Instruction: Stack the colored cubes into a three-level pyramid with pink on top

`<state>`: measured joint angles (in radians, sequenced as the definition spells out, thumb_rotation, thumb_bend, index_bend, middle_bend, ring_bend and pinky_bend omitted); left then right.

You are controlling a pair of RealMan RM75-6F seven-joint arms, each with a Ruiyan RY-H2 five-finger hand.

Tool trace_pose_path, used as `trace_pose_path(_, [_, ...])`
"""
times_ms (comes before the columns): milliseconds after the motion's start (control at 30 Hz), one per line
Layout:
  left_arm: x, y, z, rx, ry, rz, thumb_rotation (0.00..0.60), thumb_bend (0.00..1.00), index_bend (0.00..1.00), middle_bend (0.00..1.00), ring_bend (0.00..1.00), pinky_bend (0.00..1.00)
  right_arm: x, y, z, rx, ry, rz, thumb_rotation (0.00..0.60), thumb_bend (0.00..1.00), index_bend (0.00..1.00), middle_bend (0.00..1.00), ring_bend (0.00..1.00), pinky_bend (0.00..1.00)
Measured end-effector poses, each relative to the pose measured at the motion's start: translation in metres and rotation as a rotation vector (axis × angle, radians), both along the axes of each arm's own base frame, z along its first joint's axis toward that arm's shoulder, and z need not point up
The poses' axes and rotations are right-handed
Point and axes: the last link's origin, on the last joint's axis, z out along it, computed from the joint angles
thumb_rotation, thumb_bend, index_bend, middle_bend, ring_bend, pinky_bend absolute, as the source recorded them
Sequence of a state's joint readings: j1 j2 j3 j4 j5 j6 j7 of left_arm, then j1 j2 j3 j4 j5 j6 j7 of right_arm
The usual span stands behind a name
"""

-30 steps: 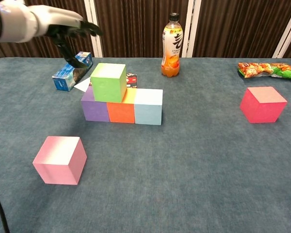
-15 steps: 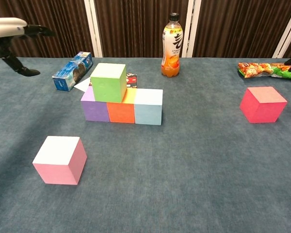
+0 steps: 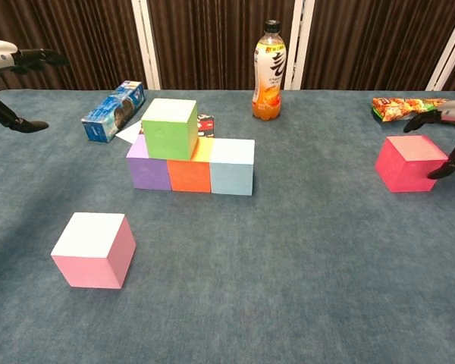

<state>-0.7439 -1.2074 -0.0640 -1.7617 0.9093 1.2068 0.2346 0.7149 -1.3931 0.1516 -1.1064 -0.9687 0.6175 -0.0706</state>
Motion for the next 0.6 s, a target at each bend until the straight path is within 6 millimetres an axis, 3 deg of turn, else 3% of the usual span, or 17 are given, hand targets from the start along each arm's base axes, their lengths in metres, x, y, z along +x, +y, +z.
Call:
trace_pose_path(300, [-0.006, -0.006, 0.003, 0.001, -0.045, 0.009, 0.600, 0.31, 0.02, 0.00, 0.00, 0.08, 0.001, -0.007, -0.007, -0.021, 0.004, 0.006, 0.600, 0.27, 0.56, 0.19, 0.04, 0.15])
trace_pose_path(433, [-0.011, -0.011, 0.007, 0.020, -0.026, 0.002, 0.600, 0.31, 0.04, 0.00, 0.00, 0.08, 0.011, -0.004, -0.003, -0.036, -0.039, 0.023, 0.600, 0.27, 0.58, 0.19, 0.04, 0.15])
trace_pose_path(600, [-0.021, -0.018, 0.007, 0.035, 0.062, -0.017, 0.600, 0.31, 0.06, 0.00, 0.00, 0.08, 0.042, 0.005, 0.007, -0.019, -0.150, 0.059, 0.600, 0.27, 0.58, 0.19, 0.04, 0.15])
